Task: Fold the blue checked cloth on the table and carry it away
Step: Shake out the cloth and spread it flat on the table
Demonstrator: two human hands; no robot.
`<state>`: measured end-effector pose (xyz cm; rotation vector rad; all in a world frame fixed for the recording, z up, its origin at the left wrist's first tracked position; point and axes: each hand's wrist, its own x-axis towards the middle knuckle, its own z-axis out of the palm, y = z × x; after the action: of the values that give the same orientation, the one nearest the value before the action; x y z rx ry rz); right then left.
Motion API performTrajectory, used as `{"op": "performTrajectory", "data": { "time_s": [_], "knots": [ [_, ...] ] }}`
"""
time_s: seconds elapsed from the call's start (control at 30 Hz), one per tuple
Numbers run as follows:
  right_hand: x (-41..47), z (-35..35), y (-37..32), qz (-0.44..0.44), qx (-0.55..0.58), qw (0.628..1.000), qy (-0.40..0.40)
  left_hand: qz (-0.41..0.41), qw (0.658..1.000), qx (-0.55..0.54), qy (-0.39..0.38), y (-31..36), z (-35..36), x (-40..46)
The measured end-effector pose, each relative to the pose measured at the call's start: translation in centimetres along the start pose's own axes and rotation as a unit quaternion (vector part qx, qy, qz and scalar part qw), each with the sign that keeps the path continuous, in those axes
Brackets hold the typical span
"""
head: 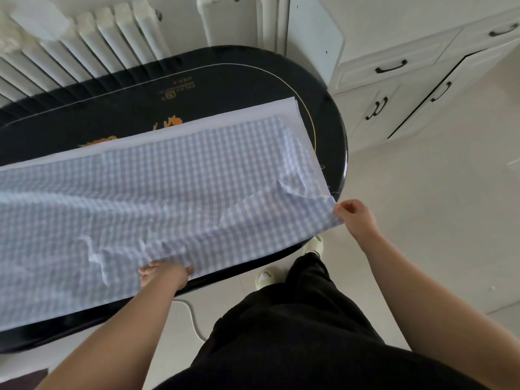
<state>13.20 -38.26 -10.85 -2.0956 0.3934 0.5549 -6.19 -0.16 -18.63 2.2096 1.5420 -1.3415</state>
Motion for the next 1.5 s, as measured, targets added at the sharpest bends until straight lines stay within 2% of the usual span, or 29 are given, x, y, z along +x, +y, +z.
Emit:
{"op": "performTrajectory", "data": {
  "time_s": [0.07,0.2,0.3,0.4,0.57,0.7,0.77,0.87,0.9,0.97,1.1,1.2,1.27,1.33,1.43,1.5],
  "knots": [
    [0.1,-0.5,-0.1,-0.002,0.014,1.000,-0.013,-0.009,0.999,-0.041,-0.002,0.2,-0.7,-2.4],
    [0.5,-0.6,0.2,0.053,-0.007,0.994,-0.099,-0.010,0.978,-0.208,0.023,-0.1,-0.5,-5.8],
    [0.5,0.0,0.5,0.062,-0.014,0.997,-0.048,0.028,0.956,-0.275,0.096,-0.7,1.2,-7.2],
    [0.3,0.6,0.8,0.084,-0.017,0.996,-0.014,0.081,0.948,-0.277,0.131,-0.1,2.8,-8.4],
    [0.3,0.6,0.8,0.087,-0.048,0.994,-0.042,0.162,0.949,-0.214,0.162,1.2,3.6,-9.7],
    [0.8,-0.1,-0.1,0.092,-0.078,0.988,-0.098,0.200,0.939,-0.194,0.199,1.6,3.3,-10.1],
    [0.9,-0.4,-1.0,0.043,-0.077,0.992,-0.092,0.217,0.931,-0.196,0.217,1.8,3.0,-10.5],
    [0.4,-0.7,-2.5,-0.072,-0.091,0.993,-0.021,0.242,0.921,-0.197,0.232,2.3,2.4,-11.2],
    [0.1,-0.7,-2.6,-0.093,-0.100,0.991,0.002,0.249,0.921,-0.190,0.230,2.4,2.2,-11.3],
    [0.1,-0.6,-1.6,-0.080,-0.141,0.987,0.008,0.261,0.925,-0.170,0.215,2.5,2.0,-11.2],
    [0.9,-0.2,0.8,0.007,-0.273,0.958,-0.088,0.265,0.942,-0.117,0.170,2.7,2.0,-10.6],
    [1.7,0.3,0.6,0.030,-0.266,0.960,-0.082,0.241,0.953,-0.121,0.138,3.8,1.6,-10.9],
    [2.1,0.4,0.0,0.033,-0.263,0.964,-0.033,0.220,0.962,-0.115,0.114,4.9,1.1,-11.0],
    [2.9,0.4,-1.8,-0.015,-0.256,0.966,0.017,0.199,0.971,-0.099,0.086,6.2,0.4,-11.1],
    [5.6,1.6,-5.6,-0.089,-0.227,0.970,-0.012,0.166,0.983,-0.062,0.045,7.5,-0.7,-11.1],
    [7.3,3.0,-8.7,-0.047,-0.223,0.972,-0.056,0.157,0.987,-0.037,0.014,8.1,-1.7,-11.0]
  ]
}}
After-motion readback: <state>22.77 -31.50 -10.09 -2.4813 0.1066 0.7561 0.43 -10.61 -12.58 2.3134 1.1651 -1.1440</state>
